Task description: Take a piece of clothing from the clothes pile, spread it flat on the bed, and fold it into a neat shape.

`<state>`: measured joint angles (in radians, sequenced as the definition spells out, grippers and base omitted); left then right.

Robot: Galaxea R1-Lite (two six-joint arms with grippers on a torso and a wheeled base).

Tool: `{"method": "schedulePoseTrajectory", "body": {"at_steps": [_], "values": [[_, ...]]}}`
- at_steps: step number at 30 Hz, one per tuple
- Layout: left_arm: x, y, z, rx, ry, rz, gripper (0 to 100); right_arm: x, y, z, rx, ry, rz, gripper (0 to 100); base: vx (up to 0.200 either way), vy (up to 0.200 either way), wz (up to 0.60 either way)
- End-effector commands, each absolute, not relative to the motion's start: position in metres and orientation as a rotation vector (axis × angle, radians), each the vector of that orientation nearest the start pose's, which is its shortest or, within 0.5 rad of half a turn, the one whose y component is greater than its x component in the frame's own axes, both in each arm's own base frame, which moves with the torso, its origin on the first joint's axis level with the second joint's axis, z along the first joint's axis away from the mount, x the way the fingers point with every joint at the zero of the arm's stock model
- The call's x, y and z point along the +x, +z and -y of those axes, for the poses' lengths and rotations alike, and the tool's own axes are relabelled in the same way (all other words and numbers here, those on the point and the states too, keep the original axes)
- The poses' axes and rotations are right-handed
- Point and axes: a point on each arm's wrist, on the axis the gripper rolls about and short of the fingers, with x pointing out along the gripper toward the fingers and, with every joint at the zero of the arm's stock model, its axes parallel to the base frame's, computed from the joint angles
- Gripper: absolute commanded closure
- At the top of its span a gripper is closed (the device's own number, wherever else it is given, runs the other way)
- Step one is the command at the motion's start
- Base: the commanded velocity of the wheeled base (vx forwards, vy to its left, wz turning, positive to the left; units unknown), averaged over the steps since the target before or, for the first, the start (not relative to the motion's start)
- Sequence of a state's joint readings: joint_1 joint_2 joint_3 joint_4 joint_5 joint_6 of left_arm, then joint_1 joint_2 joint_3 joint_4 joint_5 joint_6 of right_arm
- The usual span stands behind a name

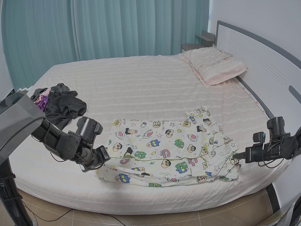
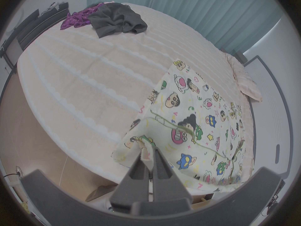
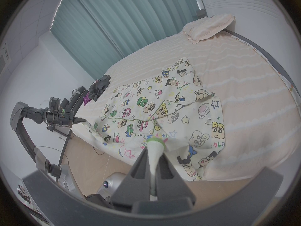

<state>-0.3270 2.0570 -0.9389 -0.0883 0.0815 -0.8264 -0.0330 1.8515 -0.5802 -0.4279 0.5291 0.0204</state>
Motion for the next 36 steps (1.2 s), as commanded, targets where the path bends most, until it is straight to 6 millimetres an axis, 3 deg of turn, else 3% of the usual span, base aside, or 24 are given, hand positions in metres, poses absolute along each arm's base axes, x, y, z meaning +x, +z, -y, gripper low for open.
{"method": "schedulePoseTrajectory", "body": {"at_steps": [1, 17, 27, 36], "values": [[0.332, 0.051, 0.105, -0.556, 0.212, -1.012, 100, 0.286, 0.065, 0.001, 0.273, 0.443, -0.826, 100, 0.000, 0.000, 0.00], [0.366, 0.035, 0.102, -0.630, 0.270, -0.987, 100, 0.323, 0.061, 0.003, 0.301, 0.408, -0.800, 100, 0.000, 0.000, 0.00], [0.383, 0.025, 0.104, -0.643, 0.276, -0.981, 100, 0.332, 0.047, 0.004, 0.308, 0.376, -0.827, 100, 0.000, 0.000, 0.00], [0.394, 0.018, 0.107, -0.636, 0.288, -1.002, 100, 0.348, 0.032, 0.004, 0.346, 0.336, -0.744, 100, 0.000, 0.000, 0.00]]}}
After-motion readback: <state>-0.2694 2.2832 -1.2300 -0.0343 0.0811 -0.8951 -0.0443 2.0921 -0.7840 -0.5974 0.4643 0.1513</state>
